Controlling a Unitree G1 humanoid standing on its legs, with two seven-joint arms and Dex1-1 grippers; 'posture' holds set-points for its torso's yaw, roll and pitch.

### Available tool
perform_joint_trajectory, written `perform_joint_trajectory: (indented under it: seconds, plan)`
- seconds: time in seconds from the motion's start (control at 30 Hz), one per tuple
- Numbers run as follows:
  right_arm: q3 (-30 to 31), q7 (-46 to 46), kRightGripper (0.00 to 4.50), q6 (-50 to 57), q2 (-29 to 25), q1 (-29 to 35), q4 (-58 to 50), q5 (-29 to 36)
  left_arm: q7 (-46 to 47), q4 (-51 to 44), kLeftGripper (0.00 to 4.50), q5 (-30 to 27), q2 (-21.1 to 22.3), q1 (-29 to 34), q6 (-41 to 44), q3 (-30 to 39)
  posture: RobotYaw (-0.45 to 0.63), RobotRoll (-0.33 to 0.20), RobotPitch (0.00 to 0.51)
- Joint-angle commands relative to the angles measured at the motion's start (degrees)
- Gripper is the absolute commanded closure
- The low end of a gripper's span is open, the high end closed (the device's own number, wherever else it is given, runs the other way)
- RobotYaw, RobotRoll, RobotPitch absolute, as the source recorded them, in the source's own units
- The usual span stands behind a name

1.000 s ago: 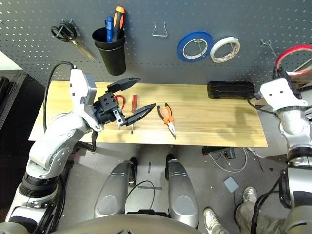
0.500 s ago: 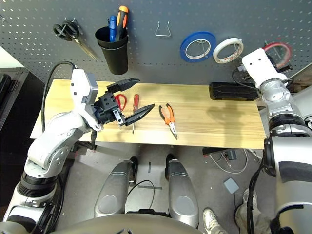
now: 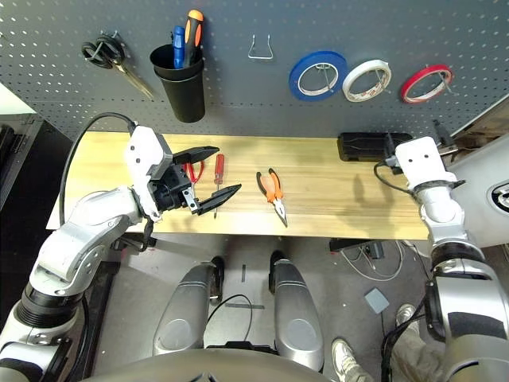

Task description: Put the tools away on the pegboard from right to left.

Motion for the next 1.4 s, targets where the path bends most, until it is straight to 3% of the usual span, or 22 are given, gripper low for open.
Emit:
perform_joint_trajectory:
  seconds: [0.03,0.33,0.43,0.57,0.7,1.03,1.4]
  plan:
    - [0.83,5.1,0.03,11.18,2.55,3.12,-7.86,2.57,-1.47,0.78,0.0,2.05,2.77,1.39,2.84,-2.13,0.19,0.0,0.281]
    - [4.64,15.12,0.03,55.12,8.4,9.73,-44.55,9.9,-1.35,1.45,0.0,5.77,6.86,2.12,8.09,-3.67,0.19,0.0,0.294]
    - [6.07,17.1,0.03,69.46,8.88,9.39,-52.37,12.36,-1.12,1.21,0.0,6.24,6.87,2.14,9.66,-3.79,0.2,0.0,0.3]
    - [7.84,18.01,0.03,81.04,9.75,7.41,-56.63,14.11,-0.84,1.02,0.0,6.84,6.9,2.31,10.85,-3.8,0.21,0.0,0.303]
    - [11.0,18.5,0.03,87.84,11.63,3.85,-54.73,14.16,-0.73,1.1,0.0,8.04,7.12,2.53,11.32,-4.05,0.22,0.0,0.315]
    - [18.38,15.47,0.03,89.43,15.87,-5.27,-39.59,7.8,0.04,-0.29,0.0,8.51,6.53,3.46,13.16,-3.31,0.26,0.0,0.34]
    - [17.46,11.95,0.03,82.03,22.93,-14.33,-14.41,3.76,1.37,-0.47,0.0,8.97,5.35,4.43,13.78,-3.26,0.28,0.0,0.344]
